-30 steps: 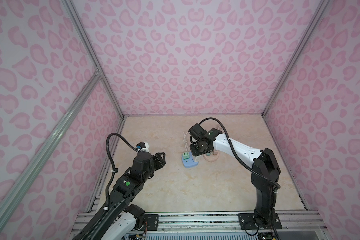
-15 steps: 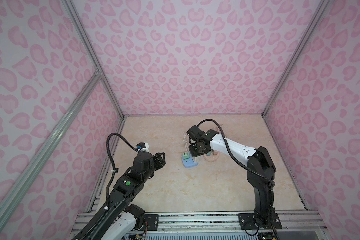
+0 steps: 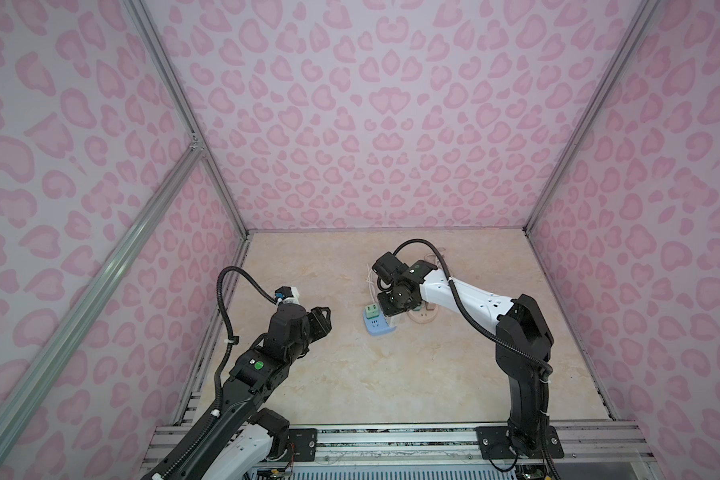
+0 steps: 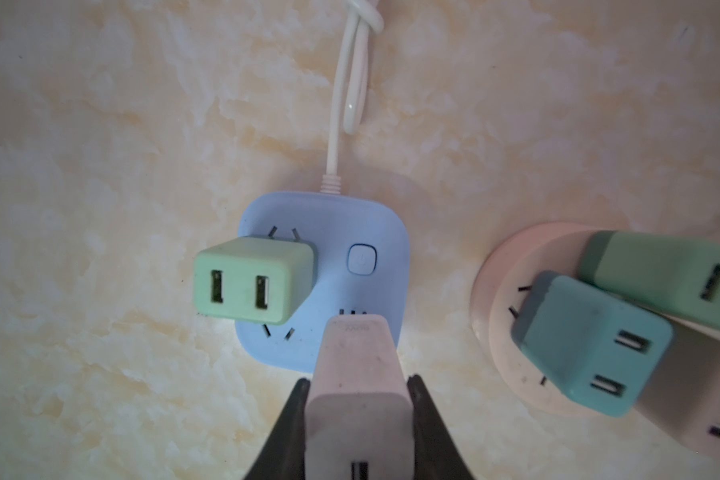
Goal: Insert the plug
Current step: 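Carry the white plug over the blue power strip and lower it toward a socket, then press the white plug into the blue strip socket beside the green plug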
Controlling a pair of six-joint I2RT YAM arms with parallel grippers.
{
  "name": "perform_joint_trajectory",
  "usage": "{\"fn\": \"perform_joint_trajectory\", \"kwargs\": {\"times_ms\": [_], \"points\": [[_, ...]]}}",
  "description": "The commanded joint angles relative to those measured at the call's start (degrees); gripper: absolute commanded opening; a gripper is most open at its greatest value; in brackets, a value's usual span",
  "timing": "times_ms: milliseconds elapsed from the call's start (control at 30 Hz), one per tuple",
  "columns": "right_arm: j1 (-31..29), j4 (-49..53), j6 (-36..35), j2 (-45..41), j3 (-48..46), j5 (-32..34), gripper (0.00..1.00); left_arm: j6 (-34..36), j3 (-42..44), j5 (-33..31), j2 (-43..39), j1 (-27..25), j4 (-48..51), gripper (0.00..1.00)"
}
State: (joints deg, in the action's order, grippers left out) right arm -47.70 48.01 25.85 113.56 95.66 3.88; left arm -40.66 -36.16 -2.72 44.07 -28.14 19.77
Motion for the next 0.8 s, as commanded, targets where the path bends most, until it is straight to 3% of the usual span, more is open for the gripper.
{"fn": "perform_joint_trajectory", "kwargs": {"times_ms": [0,767], "points": [[-0.08,1.96,-0.36,0.0,-0.27,0.04,0.0,0.06,0.26,-0.22,0.34,-0.03,-2.49,0.55],[-0.65,1.2,-0.45,0.86,0.64,0.17,0.0,0.15,0.57,-0.44,0.84,0.02,-2.63,0.55]]}}
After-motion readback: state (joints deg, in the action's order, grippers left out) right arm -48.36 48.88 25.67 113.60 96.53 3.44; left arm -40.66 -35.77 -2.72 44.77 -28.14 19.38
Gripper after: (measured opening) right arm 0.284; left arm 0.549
